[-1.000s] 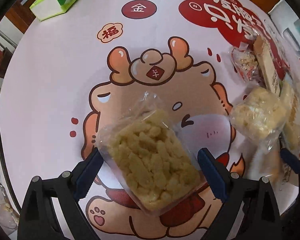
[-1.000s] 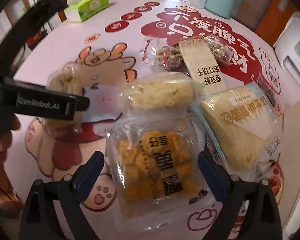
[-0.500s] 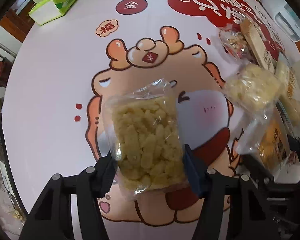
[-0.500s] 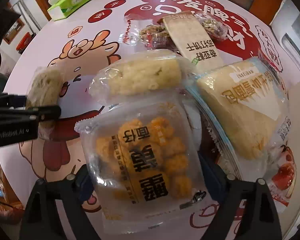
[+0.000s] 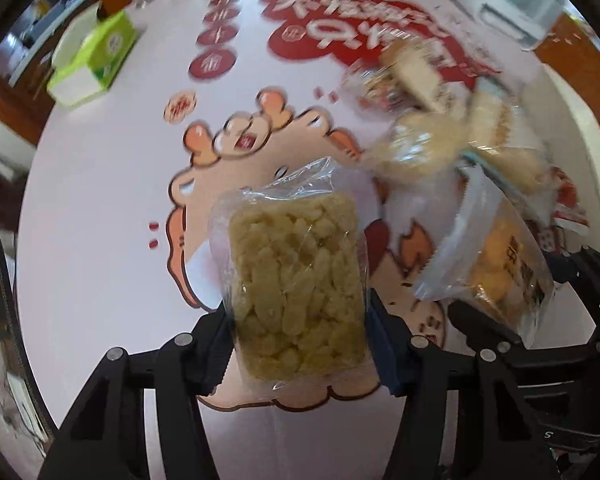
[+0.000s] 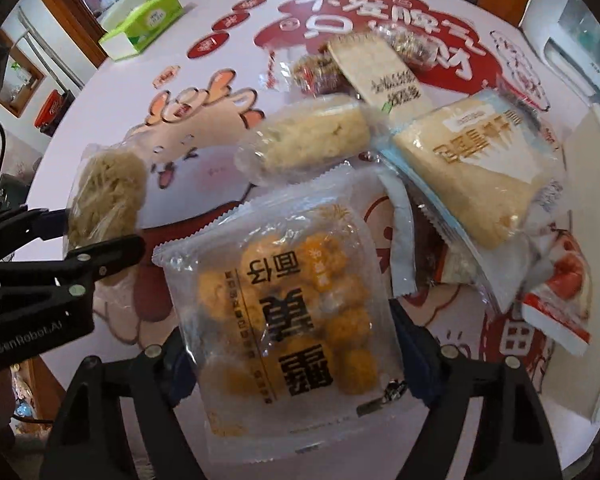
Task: Organize snacks
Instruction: 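Carry both bags over the white tray and release them inside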
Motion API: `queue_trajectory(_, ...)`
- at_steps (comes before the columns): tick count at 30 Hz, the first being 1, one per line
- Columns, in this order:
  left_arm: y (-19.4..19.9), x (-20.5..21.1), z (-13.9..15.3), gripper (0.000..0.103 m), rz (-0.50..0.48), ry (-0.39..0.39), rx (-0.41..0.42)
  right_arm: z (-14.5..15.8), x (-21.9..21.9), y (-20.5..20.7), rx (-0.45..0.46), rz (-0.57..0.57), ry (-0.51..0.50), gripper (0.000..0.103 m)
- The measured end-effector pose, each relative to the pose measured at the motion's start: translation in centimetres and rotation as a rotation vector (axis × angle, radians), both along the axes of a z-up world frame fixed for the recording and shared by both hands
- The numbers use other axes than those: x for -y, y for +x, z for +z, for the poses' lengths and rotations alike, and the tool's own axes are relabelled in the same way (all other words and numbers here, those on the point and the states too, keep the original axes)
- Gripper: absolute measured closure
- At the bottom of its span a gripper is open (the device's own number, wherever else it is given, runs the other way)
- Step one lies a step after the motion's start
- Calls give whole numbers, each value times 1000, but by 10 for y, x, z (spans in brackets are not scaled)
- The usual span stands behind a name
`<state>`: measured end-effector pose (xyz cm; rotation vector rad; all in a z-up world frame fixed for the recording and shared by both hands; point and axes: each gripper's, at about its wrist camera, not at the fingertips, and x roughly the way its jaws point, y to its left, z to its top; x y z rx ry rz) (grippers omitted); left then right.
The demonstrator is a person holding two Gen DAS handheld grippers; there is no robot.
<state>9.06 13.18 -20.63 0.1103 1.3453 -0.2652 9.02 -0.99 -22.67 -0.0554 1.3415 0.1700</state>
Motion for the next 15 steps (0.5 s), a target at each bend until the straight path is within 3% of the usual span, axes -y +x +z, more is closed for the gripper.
queue_trajectory(8, 6, -7, 66, 45, -103, -84, 136, 49, 0, -20, 115, -75, -35, 21)
queue_trajectory(15, -6, 30, 95, 45, -200, -115, 214, 92, 24, -40, 207, -167, -85, 21)
